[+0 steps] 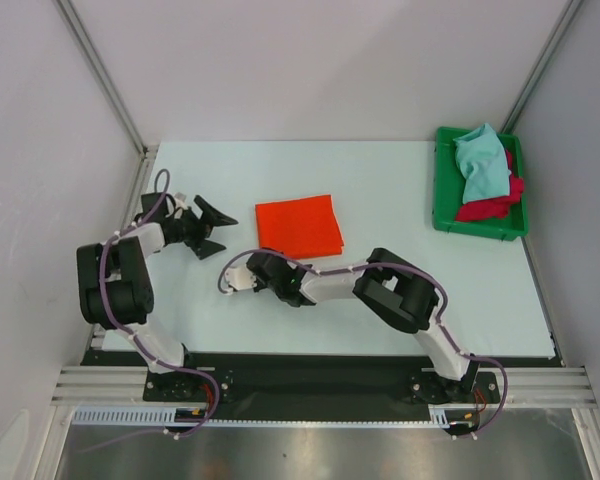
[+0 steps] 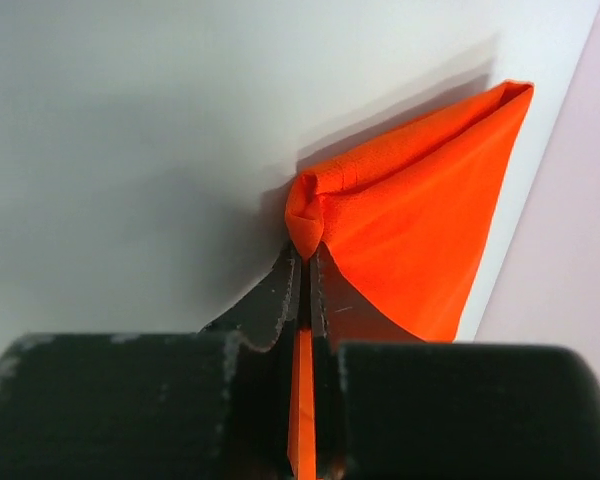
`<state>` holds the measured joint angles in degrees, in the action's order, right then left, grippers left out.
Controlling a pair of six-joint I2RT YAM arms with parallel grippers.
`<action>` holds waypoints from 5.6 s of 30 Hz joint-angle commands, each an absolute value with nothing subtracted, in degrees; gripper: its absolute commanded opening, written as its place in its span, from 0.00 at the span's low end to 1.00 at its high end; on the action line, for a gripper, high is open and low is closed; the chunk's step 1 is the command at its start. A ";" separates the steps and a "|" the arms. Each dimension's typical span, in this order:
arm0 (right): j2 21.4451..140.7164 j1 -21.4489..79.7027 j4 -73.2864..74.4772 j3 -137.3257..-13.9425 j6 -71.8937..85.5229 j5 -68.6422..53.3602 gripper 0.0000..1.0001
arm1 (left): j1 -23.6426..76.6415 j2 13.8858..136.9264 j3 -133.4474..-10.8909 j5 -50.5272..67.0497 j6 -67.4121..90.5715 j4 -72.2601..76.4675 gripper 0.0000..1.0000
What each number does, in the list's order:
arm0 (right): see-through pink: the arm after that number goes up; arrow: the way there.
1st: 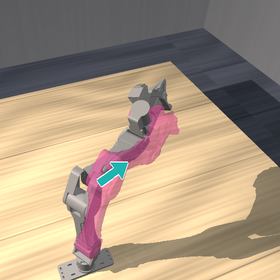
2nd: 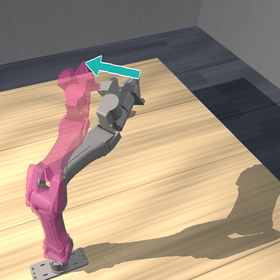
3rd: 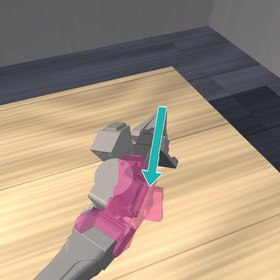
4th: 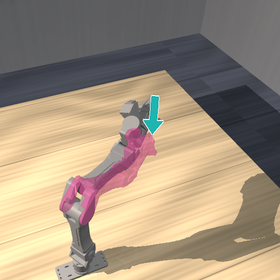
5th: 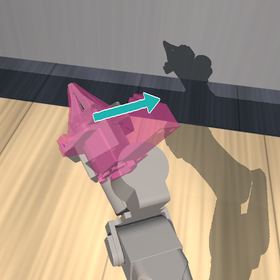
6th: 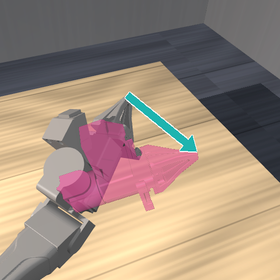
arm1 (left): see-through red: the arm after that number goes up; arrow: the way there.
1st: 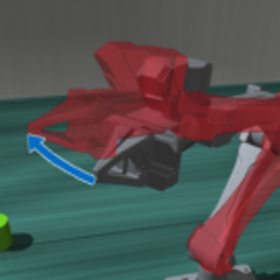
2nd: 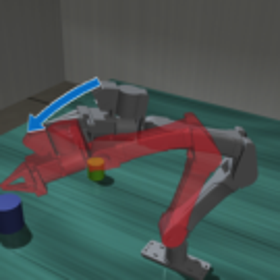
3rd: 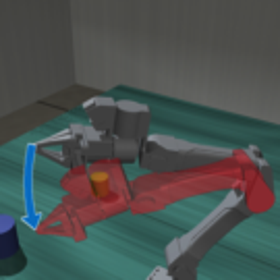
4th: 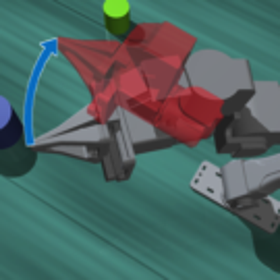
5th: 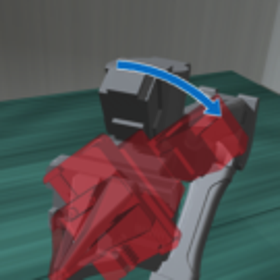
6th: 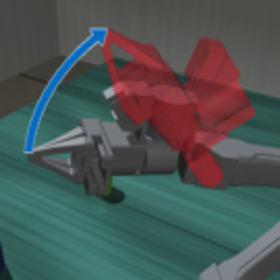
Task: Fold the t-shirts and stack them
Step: Neatly place the folded tshirt to the corner
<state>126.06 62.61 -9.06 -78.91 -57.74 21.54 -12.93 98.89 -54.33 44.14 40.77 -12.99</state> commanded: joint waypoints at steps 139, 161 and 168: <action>81.38 44.82 25.93 -65.48 -9.41 4.92 1.00 | -10.90 148.62 -137.53 -21.97 -1.41 -19.68 0.00; 82.09 45.62 25.14 -65.74 -6.33 6.59 1.00 | -10.99 148.80 -138.60 -24.86 -2.11 -17.49 0.54; 80.07 44.48 23.91 -63.81 -4.05 5.37 1.00 | -10.90 141.25 -130.98 -28.04 -1.58 -18.55 0.69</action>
